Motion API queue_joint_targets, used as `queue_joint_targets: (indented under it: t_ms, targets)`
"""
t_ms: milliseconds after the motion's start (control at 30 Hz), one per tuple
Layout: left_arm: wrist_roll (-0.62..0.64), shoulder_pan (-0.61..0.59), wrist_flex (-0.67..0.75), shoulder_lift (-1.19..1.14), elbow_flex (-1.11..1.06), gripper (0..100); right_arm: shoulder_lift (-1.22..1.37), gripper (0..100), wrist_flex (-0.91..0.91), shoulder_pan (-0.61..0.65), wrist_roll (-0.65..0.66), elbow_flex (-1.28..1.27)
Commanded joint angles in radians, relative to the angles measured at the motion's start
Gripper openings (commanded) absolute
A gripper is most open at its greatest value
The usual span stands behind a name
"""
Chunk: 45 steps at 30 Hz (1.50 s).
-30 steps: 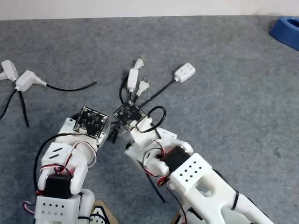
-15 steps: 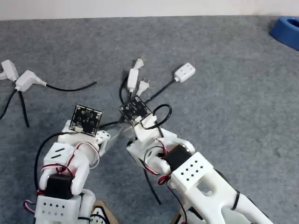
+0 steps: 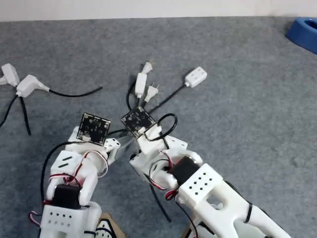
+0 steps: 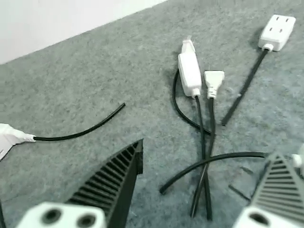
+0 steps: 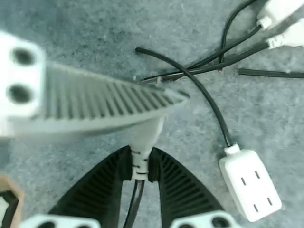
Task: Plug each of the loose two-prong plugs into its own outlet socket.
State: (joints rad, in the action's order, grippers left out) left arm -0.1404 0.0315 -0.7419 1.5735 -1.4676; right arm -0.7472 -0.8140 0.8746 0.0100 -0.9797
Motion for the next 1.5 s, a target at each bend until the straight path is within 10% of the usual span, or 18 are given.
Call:
queue_joint_targets:
  t_ms: [0,1467]
  targets:
    - [-0.021,-0.022,0.055,0.005,-0.048,37,-0.015,0.6,-0.038,-0.002,0.006,0.038]
    - [-0.046,-0.016,0.052,0.008,-0.082,37,-0.005,0.6,-0.231,-0.070,0.035,0.321]
